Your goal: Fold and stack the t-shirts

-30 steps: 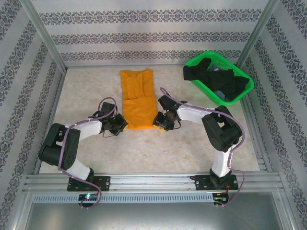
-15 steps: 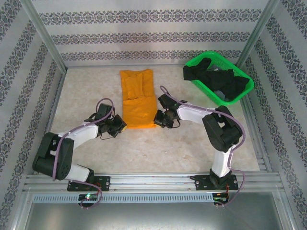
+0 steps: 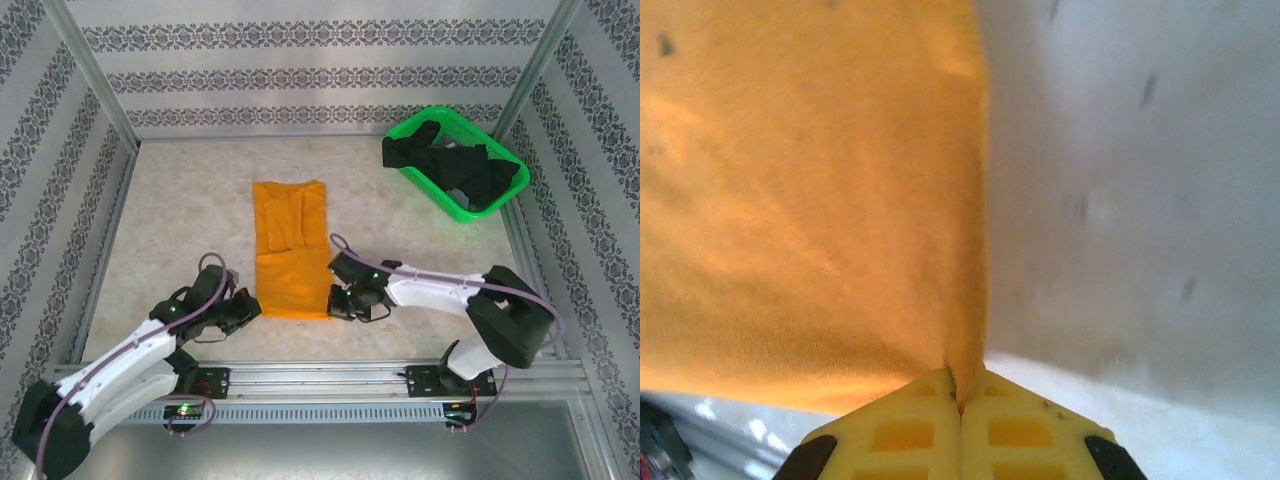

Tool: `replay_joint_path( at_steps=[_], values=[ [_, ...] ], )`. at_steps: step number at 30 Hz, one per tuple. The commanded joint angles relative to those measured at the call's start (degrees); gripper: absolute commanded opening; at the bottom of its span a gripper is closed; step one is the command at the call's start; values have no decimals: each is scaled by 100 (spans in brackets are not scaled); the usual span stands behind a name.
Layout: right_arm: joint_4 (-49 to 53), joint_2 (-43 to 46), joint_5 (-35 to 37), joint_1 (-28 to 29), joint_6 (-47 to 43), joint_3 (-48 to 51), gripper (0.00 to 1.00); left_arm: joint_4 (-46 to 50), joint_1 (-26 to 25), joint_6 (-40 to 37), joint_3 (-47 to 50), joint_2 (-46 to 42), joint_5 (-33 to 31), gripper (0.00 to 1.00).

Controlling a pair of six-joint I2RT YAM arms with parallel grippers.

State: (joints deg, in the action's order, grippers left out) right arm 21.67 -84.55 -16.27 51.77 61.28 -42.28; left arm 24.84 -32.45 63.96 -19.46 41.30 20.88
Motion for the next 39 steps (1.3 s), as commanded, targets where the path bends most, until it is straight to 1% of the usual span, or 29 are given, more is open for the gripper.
replay_joint_path(
  at_steps=[1, 4, 6, 10, 13, 14, 16, 18, 20, 24, 27, 32, 39],
  values=[
    [456, 616, 300, 369, 526, 203, 0, 1140, -479, 450, 82, -896, -462, 0],
    [905, 1058, 533, 398, 554, 58, 0, 1564, -763, 410, -292, -1439, -957, 0],
    [1207, 1177, 704, 387, 464, -240, 0, 1575, -816, 200, -629, -1427, -1261, 0],
    [1519, 1182, 961, 306, 396, -755, 0, 1116, -825, -198, -1176, -884, -1726, 0],
    [1641, 1056, 1080, 82, 238, -1144, 0, 598, -795, -235, -1377, -520, -2163, 0],
    [1671, 1007, 1120, -31, 173, -1297, 0, 413, -715, -233, -1431, -335, -2196, 0],
    [1729, 914, 1161, -273, 27, -1610, 0, 32, -507, -294, -1571, 115, -2023, 0],
    [1792, 755, 1093, -550, -131, -1965, 0, -207, -341, -379, -1803, 533, -2009, 0],
    [1800, 563, 967, -782, -266, -2223, 0, -517, -30, -399, -1924, 808, -1904, 0],
    [1697, 109, 734, -1207, -488, -2737, 0, -1081, 733, -416, -2095, 1421, -1317, 0],
    [1745, -313, 587, -1441, -637, -3204, 0, -1328, 1102, -548, -2295, 1819, -881, 0],
    [1753, -821, 530, -1675, -748, -3832, 0, -1650, 1479, -759, -2749, 2493, -417, 0],
    [1727, -1511, 357, -1965, -811, -4529, 0, -1872, 1806, -933, -3274, 3269, -234, 0]
  ],
)
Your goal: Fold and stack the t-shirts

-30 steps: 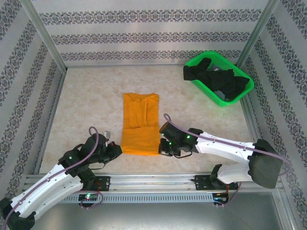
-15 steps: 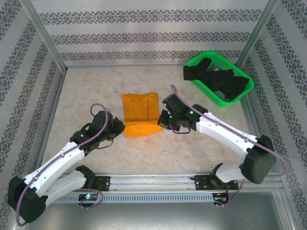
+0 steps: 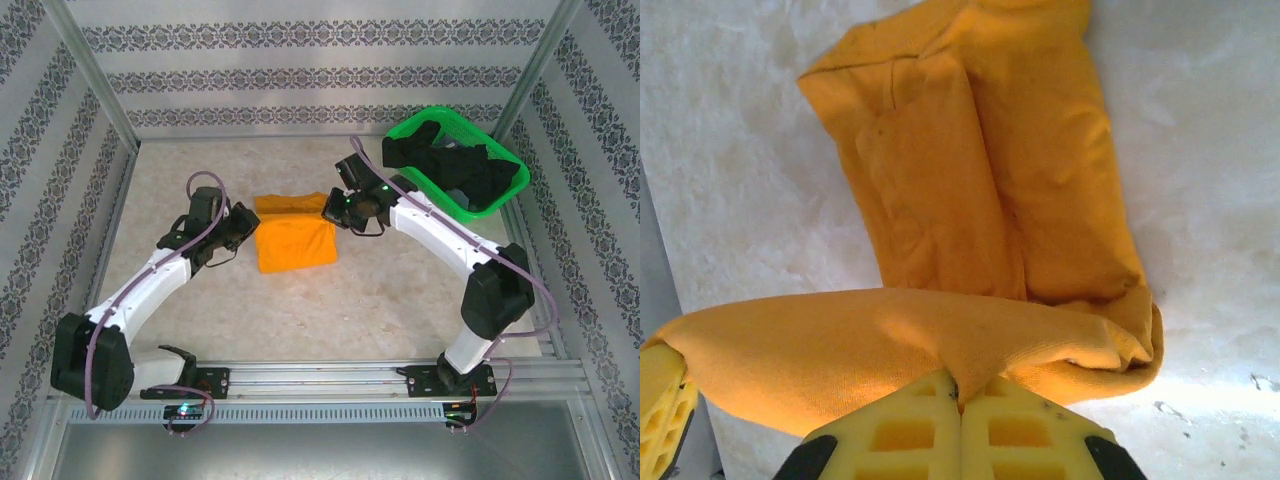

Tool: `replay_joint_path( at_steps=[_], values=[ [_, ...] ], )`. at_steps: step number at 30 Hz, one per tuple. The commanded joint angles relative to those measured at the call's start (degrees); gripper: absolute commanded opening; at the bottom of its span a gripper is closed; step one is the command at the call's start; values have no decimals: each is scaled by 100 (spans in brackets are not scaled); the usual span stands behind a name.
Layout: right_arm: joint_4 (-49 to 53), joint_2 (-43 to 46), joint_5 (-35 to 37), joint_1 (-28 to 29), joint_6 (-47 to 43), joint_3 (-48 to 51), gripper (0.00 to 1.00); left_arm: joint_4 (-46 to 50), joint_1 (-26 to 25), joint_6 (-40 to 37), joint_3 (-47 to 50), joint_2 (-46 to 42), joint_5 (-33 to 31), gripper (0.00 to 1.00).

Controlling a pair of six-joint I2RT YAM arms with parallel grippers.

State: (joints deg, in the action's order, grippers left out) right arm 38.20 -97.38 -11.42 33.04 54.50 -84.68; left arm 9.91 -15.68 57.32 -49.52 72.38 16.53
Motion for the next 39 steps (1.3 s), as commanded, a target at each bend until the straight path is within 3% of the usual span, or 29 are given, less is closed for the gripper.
replay_joint_path(
  at_steps=[1, 16, 22, 25, 27, 29, 32, 36, 39],
  values=[
    [70, -317, -152, -126, -140, -367, 0, -413, 158, -284, -311, 259, 236, 0],
    [-414, -1969, -321, -642, -317, -1517, 0, -1198, 791, -652, -1138, 2236, 482, 0],
    [-515, -2604, -236, -837, -443, -2126, 0, -1462, 951, -745, -1912, 3214, 736, 0],
    [-506, -2910, -307, -958, -407, -2335, 2, -1376, 981, -834, -2214, 3633, 827, 13],
    [-622, -3049, -448, -1040, -457, -2434, 15, -1418, 1002, -866, -2271, 3741, 882, 25],
    [-759, -3153, -799, -1120, -575, -2649, 34, -1343, 1013, -911, -2255, 3637, 786, 37],
    [-320, -3112, -915, -1184, -1014, -3140, 48, -1077, 1007, -908, -2006, 3062, 403, 52],
    [-330, -2329, -783, -1324, -1103, -2624, 53, -895, 892, -363, -1090, 1877, -46, 57],
    [-851, -1414, -726, -1361, -1024, -1536, 54, -814, 363, 297, -218, 1006, -438, 57]
  ],
)
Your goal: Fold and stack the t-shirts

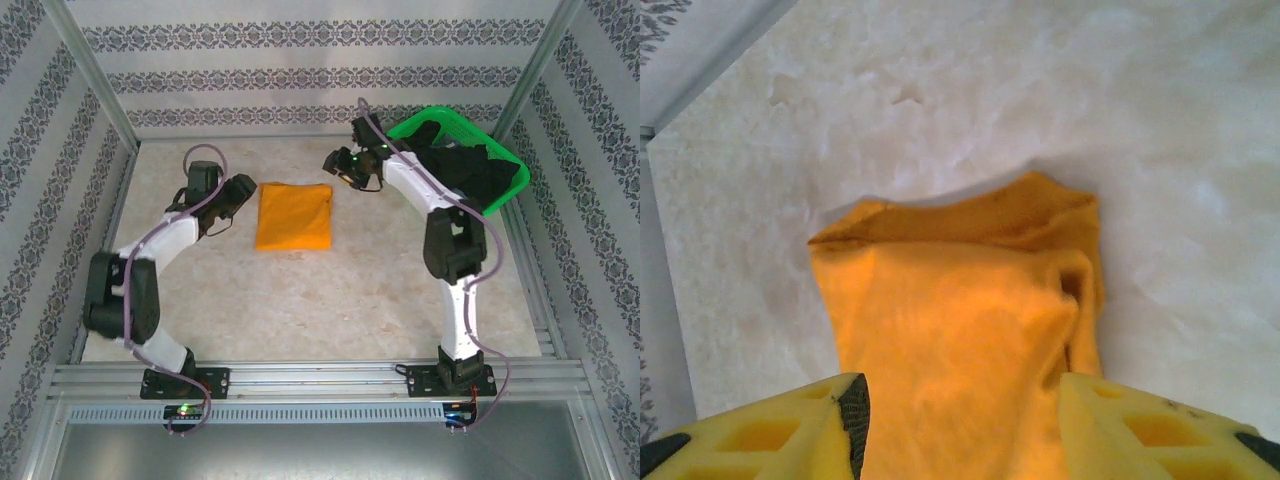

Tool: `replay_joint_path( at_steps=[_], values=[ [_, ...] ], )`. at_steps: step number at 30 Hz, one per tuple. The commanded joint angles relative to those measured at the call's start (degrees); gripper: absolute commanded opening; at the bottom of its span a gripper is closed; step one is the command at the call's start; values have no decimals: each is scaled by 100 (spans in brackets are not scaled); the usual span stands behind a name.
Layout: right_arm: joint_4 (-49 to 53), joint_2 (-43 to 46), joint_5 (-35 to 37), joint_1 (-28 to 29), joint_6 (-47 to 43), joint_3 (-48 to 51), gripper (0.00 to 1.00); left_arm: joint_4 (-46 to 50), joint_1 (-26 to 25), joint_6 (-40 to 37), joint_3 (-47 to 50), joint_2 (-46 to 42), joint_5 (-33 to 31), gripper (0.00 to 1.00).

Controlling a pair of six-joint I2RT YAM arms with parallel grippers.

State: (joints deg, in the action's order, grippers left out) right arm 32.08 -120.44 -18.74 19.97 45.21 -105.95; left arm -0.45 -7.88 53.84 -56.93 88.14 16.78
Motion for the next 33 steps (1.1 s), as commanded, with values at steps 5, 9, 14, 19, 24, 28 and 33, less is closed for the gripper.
replay_joint_path(
  at_steps=[5, 9, 14, 19, 24, 28, 33],
  values=[
    [-1834, 2514, -156, 50, 467, 3121, 56, -111, -1886, 1710, 1539, -1142, -1448, 62],
    [-2826, 3636, -101, 166, 962, 4873, 59, -1044, -2401, 2696, 2056, -670, -1773, 63],
    [-2975, 4336, -246, 192, 1168, 5898, 59, -2031, -2467, 3348, 2068, 27, -2006, 63],
    [-2644, 4758, -309, 170, 1097, 6247, 59, -2659, -2473, 3724, 1835, 678, -2285, 63],
    [-2621, 5052, -502, 113, 1274, 6649, 56, -2763, -2495, 4091, 1667, 1200, -2461, 55],
    [-2438, 5354, -499, 114, 1280, 6792, 56, -3127, -2451, 4308, 1402, 1780, -2506, 39],
    [-2246, 5643, -448, 114, 1295, 6929, 55, -3338, -2270, 4277, 1209, 2128, -2596, 6]
  ],
)
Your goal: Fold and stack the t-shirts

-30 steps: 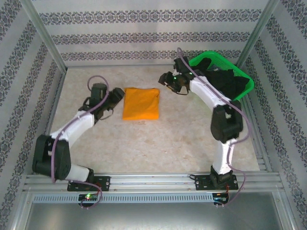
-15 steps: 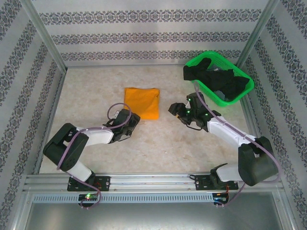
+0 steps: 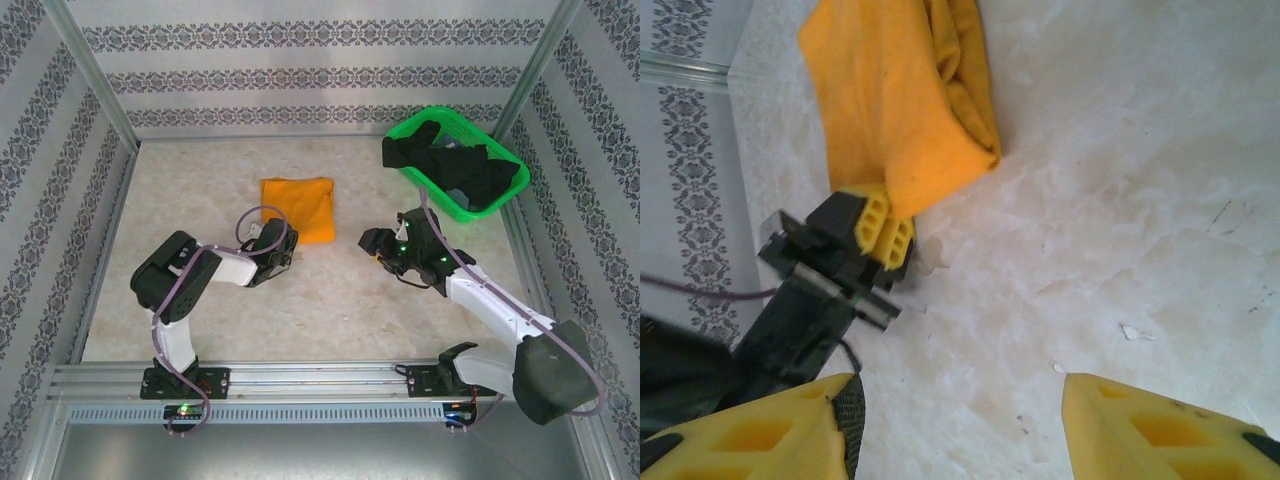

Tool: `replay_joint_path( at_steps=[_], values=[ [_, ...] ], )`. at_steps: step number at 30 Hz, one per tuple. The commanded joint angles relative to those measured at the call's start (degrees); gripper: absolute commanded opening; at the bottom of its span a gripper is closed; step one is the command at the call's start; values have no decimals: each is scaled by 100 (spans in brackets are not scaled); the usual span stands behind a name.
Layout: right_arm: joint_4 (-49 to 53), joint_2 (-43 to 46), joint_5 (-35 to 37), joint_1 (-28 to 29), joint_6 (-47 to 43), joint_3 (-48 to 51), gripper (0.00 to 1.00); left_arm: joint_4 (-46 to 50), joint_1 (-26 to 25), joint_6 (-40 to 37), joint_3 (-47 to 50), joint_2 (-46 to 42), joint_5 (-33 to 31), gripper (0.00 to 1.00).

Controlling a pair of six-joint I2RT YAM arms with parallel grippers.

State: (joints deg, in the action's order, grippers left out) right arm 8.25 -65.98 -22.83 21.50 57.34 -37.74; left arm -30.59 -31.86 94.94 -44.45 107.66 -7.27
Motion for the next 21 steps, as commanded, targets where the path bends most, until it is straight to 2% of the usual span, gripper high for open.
replay_joint_path(
  at_steps=[1, 5, 11, 17, 21],
  values=[
    [167, 262, -8, -40, 96, 126, 55, -331, 213, 145, -20, 154, -203, 0],
    [376, 503, 96, -80, 47, 109, 55, -270, 697, -48, 224, -130, -189, 0],
    [543, 678, 174, -145, -5, 106, 54, -490, 2088, -749, 365, -316, 418, 0],
    [430, 600, 201, -143, 22, 126, 54, -534, 3701, -1780, -173, 47, 1456, 0],
    [326, 480, 184, -143, -30, 84, 54, -259, 4548, -2725, -943, 587, 2321, 0]
  ],
)
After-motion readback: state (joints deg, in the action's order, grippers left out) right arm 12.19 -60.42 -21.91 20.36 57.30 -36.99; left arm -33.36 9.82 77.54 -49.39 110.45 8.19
